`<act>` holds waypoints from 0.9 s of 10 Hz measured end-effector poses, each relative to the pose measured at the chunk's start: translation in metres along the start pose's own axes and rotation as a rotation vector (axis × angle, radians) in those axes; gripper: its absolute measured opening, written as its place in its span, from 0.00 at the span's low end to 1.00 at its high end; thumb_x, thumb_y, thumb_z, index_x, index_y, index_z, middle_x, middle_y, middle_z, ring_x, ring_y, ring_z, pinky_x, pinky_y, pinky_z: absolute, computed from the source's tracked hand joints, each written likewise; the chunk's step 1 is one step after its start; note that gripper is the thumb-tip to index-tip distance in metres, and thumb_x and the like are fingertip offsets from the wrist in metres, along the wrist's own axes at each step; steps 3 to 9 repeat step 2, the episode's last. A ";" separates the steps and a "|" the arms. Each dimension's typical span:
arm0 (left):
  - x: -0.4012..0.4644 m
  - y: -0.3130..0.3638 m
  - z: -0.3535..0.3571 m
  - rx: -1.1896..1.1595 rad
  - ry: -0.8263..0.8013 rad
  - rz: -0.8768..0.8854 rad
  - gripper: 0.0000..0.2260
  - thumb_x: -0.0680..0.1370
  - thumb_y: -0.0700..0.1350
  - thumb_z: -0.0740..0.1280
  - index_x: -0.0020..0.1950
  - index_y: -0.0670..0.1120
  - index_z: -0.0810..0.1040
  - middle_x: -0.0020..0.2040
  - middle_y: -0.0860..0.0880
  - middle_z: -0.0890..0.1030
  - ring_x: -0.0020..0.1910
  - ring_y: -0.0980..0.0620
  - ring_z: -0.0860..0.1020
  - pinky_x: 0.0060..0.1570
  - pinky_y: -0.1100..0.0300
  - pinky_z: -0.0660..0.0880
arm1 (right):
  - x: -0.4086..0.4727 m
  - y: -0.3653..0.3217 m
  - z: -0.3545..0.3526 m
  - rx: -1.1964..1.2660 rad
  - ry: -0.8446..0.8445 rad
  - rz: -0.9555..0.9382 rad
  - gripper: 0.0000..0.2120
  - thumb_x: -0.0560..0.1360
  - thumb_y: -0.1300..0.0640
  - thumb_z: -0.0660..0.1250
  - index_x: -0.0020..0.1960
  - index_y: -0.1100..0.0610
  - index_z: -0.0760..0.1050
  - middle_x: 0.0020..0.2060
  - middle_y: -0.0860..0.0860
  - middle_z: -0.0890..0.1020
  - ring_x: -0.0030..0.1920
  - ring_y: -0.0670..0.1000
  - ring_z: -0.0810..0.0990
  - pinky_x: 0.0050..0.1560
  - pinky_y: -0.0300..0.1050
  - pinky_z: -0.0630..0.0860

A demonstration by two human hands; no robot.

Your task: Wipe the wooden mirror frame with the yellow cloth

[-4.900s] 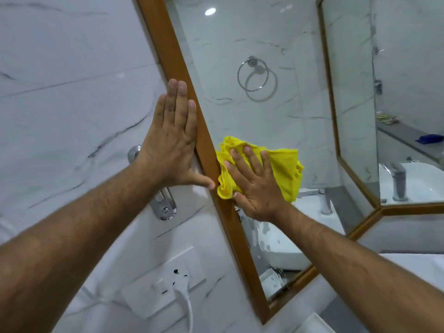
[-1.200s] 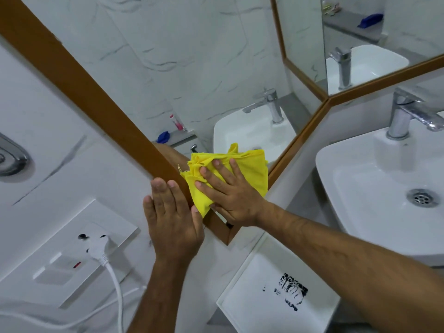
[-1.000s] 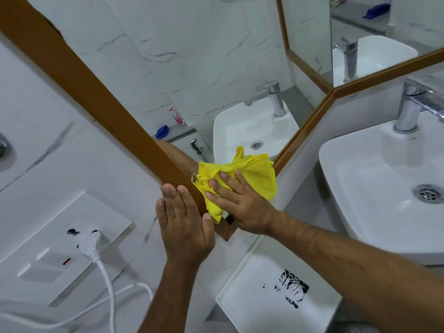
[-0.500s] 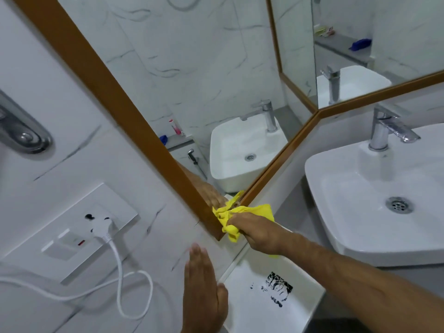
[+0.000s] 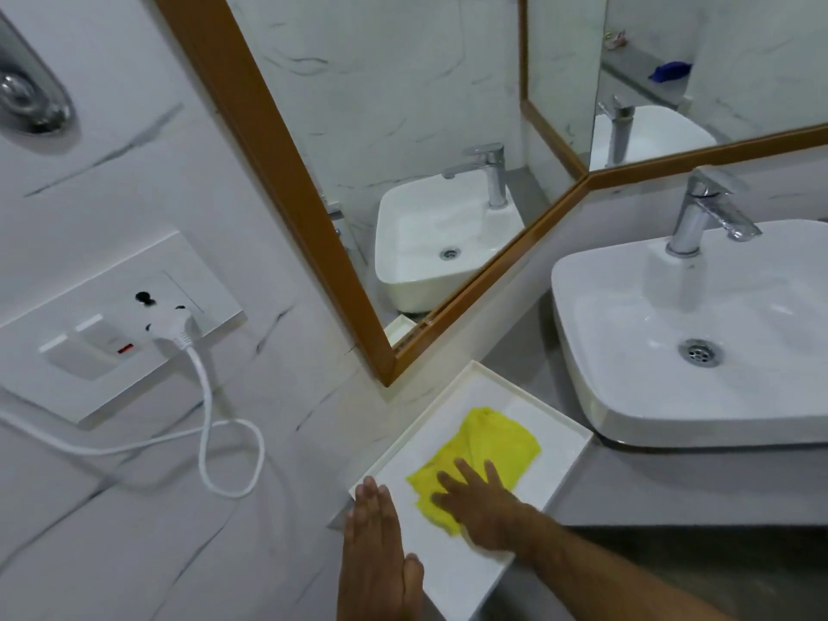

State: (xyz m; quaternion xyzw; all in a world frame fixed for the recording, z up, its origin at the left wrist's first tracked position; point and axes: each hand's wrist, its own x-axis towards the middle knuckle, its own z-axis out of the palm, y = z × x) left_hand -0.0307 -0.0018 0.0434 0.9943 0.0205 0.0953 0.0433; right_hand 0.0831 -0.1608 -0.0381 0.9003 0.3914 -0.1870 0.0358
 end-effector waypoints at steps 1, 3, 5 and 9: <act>-0.009 -0.012 0.012 0.102 -0.033 0.022 0.34 0.63 0.46 0.53 0.61 0.27 0.77 0.65 0.32 0.74 0.72 0.38 0.69 0.70 0.54 0.51 | 0.004 -0.006 0.004 0.079 0.002 0.076 0.39 0.53 0.42 0.77 0.65 0.44 0.79 0.63 0.44 0.82 0.62 0.55 0.82 0.50 0.60 0.83; -0.007 -0.014 0.006 0.154 -0.138 0.004 0.34 0.64 0.46 0.55 0.64 0.27 0.74 0.67 0.29 0.73 0.64 0.29 0.75 0.70 0.50 0.52 | 0.009 0.010 -0.014 0.265 -0.054 -0.058 0.36 0.79 0.57 0.62 0.81 0.56 0.47 0.82 0.55 0.52 0.80 0.62 0.54 0.76 0.66 0.58; -0.007 -0.014 0.006 0.154 -0.138 0.004 0.34 0.64 0.46 0.55 0.64 0.27 0.74 0.67 0.29 0.73 0.64 0.29 0.75 0.70 0.50 0.52 | 0.009 0.010 -0.014 0.265 -0.054 -0.058 0.36 0.79 0.57 0.62 0.81 0.56 0.47 0.82 0.55 0.52 0.80 0.62 0.54 0.76 0.66 0.58; -0.007 -0.014 0.006 0.154 -0.138 0.004 0.34 0.64 0.46 0.55 0.64 0.27 0.74 0.67 0.29 0.73 0.64 0.29 0.75 0.70 0.50 0.52 | 0.009 0.010 -0.014 0.265 -0.054 -0.058 0.36 0.79 0.57 0.62 0.81 0.56 0.47 0.82 0.55 0.52 0.80 0.62 0.54 0.76 0.66 0.58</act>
